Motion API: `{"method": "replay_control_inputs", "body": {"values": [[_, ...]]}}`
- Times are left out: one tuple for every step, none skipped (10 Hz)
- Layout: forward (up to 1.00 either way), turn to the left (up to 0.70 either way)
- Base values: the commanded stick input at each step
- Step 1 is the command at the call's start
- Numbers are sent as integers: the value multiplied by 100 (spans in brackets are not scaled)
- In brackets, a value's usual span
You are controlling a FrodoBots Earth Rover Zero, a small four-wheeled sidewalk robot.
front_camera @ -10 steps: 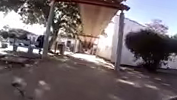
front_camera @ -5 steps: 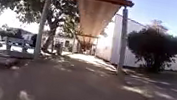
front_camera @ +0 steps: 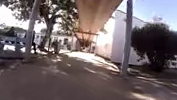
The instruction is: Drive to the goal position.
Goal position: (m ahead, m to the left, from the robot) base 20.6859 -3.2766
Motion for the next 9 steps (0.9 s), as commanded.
{"method": "replay_control_inputs", "body": {"values": [[100,1],[100,1],[100,1],[100,1],[100,1],[100,1],[100,1],[100,1],[100,1]]}}
